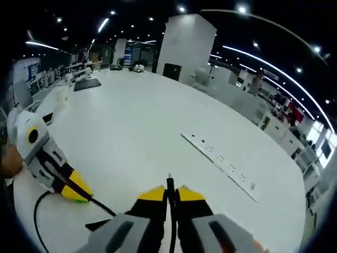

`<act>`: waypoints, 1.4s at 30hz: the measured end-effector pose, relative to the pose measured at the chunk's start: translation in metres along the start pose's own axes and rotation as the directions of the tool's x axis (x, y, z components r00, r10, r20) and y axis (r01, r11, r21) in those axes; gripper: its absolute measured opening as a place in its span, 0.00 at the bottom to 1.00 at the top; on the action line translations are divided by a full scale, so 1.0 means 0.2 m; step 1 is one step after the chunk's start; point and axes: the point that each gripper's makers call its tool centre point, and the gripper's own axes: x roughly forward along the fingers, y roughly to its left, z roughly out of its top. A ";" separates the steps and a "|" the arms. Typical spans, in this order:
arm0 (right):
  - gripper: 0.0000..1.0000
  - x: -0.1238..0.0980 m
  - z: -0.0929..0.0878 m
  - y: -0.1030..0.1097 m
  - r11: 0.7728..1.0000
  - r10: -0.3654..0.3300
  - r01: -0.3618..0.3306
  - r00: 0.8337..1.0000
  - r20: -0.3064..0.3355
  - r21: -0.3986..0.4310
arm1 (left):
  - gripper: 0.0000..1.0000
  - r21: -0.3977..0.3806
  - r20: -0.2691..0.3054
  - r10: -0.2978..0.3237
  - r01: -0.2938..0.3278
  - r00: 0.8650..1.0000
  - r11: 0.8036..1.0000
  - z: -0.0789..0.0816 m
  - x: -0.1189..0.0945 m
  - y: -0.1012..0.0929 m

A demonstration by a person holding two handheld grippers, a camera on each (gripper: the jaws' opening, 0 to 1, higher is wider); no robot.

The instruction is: Find the charging cable on the desk, coil it up and secure with Velcro.

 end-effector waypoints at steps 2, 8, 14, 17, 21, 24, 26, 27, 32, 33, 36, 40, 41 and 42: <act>0.09 0.06 0.06 0.08 0.999 0.031 -0.031 0.999 -0.006 -0.045 | 0.06 0.000 -0.001 -0.001 0.001 1.000 1.000 0.00 0.00 0.00; 0.09 0.22 0.22 0.29 0.985 0.098 -0.098 0.995 -0.011 -0.144 | 0.06 -0.004 -0.001 -0.007 0.007 1.000 1.000 0.00 0.00 0.00; 0.09 0.36 0.33 0.52 0.959 0.186 -0.186 0.982 -0.019 -0.215 | 0.06 -0.004 -0.002 -0.013 0.013 1.000 1.000 0.00 0.01 0.00; 0.09 0.42 0.36 0.60 0.946 0.204 -0.206 0.978 -0.033 -0.248 | 0.06 0.011 -0.005 -0.008 0.008 1.000 1.000 0.00 0.01 0.00; 0.09 0.46 0.37 0.71 0.934 0.261 -0.261 0.965 -0.030 -0.243 | 0.06 0.003 -0.003 -0.013 0.013 1.000 1.000 0.00 0.01 0.00; 0.10 0.45 0.37 0.76 0.926 0.298 -0.294 0.954 -0.020 -0.238 | 0.06 0.002 -0.003 -0.015 0.015 1.000 1.000 0.01 0.01 -0.01; 0.10 0.43 0.37 0.80 0.920 0.321 -0.315 0.947 -0.013 -0.232 | 0.06 0.007 -0.007 -0.012 0.012 1.000 1.000 0.02 0.02 -0.02; 0.10 0.43 0.37 0.80 0.919 0.327 -0.321 0.945 -0.012 -0.230 | 0.06 0.009 -0.007 -0.011 0.011 1.000 1.000 0.02 0.02 -0.02; 0.10 0.45 0.31 0.81 0.921 0.338 -0.337 0.941 -0.030 -0.194 | 0.06 0.006 -0.005 -0.011 0.012 1.000 1.000 0.03 0.04 -0.04; 0.10 0.46 0.29 0.81 0.923 0.338 -0.340 0.940 -0.038 -0.183 | 0.06 0.006 -0.005 -0.012 0.012 1.000 1.000 0.03 0.05 -0.04; 0.11 0.48 0.25 0.83 0.922 0.339 -0.344 0.939 -0.057 -0.177 | 0.06 0.007 -0.005 -0.011 0.011 1.000 1.000 0.02 0.05 -0.04; 0.11 0.48 0.23 0.84 0.922 0.336 -0.342 0.940 -0.063 -0.180 | 0.06 0.008 -0.005 -0.011 0.011 1.000 1.000 0.02 0.04 -0.04; 0.11 0.48 0.23 0.84 0.923 0.336 -0.342 0.940 -0.061 -0.178 | 0.06 0.007 -0.005 -0.011 0.011 1.000 1.000 0.01 0.04 -0.04; 0.11 0.50 0.27 0.84 0.922 0.339 -0.345 0.939 -0.062 -0.177 | 0.06 0.007 -0.005 -0.011 0.011 1.000 1.000 0.01 0.04 -0.04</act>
